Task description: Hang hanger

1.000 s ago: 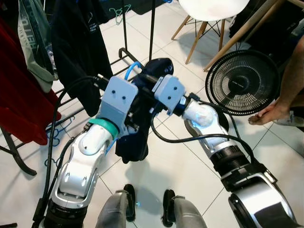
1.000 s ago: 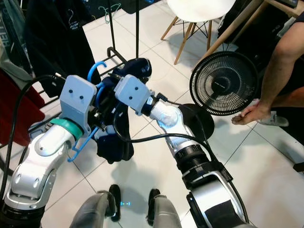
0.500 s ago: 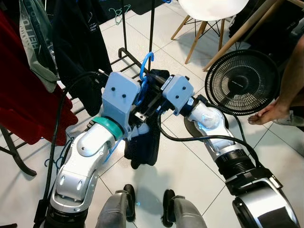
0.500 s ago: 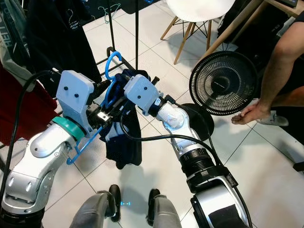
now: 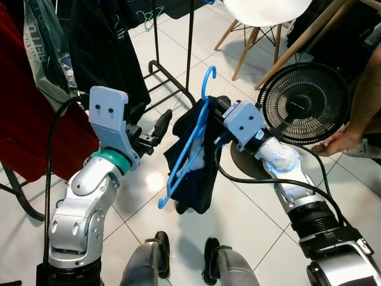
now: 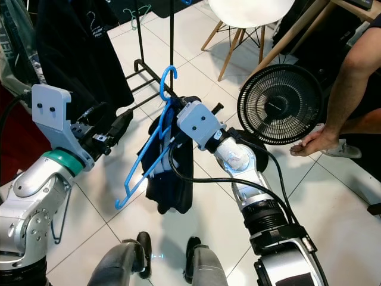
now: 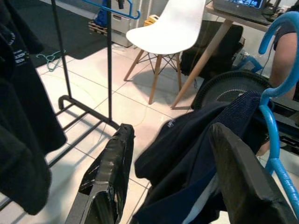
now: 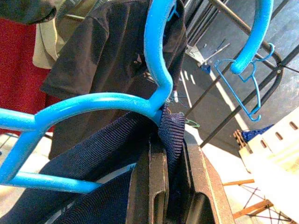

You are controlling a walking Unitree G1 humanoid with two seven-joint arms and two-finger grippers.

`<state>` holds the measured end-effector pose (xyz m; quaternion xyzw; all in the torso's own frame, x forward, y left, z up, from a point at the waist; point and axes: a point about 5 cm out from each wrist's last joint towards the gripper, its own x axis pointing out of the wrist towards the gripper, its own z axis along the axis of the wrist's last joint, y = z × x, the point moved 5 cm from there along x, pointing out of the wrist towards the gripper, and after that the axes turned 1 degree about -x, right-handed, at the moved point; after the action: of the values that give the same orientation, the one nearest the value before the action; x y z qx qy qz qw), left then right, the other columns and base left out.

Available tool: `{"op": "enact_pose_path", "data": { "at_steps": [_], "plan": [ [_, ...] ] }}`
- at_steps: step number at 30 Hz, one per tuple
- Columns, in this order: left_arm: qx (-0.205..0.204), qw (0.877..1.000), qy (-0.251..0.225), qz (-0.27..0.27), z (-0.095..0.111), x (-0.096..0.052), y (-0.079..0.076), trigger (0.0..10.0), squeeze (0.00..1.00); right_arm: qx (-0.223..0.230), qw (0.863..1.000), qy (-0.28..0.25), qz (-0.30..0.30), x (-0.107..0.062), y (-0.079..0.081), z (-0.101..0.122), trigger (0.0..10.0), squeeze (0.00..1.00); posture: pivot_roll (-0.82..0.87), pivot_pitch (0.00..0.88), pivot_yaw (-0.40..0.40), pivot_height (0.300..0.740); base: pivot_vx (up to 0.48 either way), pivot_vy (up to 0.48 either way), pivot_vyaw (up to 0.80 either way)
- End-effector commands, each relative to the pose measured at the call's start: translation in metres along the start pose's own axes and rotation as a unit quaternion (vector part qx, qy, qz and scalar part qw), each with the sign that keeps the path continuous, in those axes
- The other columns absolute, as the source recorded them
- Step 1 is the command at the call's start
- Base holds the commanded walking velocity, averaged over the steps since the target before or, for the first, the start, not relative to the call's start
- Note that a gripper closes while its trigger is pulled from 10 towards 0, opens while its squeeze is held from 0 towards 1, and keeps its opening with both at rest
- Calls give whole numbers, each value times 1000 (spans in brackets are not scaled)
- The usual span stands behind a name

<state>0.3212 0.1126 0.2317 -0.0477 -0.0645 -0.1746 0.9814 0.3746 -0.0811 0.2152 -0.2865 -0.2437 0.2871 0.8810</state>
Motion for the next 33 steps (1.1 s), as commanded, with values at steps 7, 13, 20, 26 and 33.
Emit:
{"op": "enact_pose_path", "data": {
  "at_steps": [7, 13, 20, 26, 33],
  "plan": [
    [49, 991, 30, 117, -12, 1, 43, 10000, 0, 34, 999, 23, -17, -14, -24, -3, 0, 0, 16, 201, 30, 740, 0, 0, 0],
    [157, 977, 95, 110, -42, 2, 40, 10000, 0, 128, 990, -13, -59, -11, -46, 24, 0, 0, 6, 202, 30, 740, 0, 0, 0],
    [183, 966, 167, 70, -68, 5, 29, 10000, 0, 211, 972, -15, -100, -2, -50, 30, 0, 0, 4, 201, 37, 740, 0, 0, 0],
    [170, 967, 189, 23, -79, 3, 14, 10000, 0, 260, 957, -9, -130, 1, -53, 30, 0, 0, 6, 201, 45, 740, 0, 0, 0],
    [204, 958, 200, -17, -92, 6, -3, 10000, 0, 269, 955, -34, -118, 2, -65, 55, 0, 0, -3, 199, 43, 740, 0, 0, 0]
  ]
}}
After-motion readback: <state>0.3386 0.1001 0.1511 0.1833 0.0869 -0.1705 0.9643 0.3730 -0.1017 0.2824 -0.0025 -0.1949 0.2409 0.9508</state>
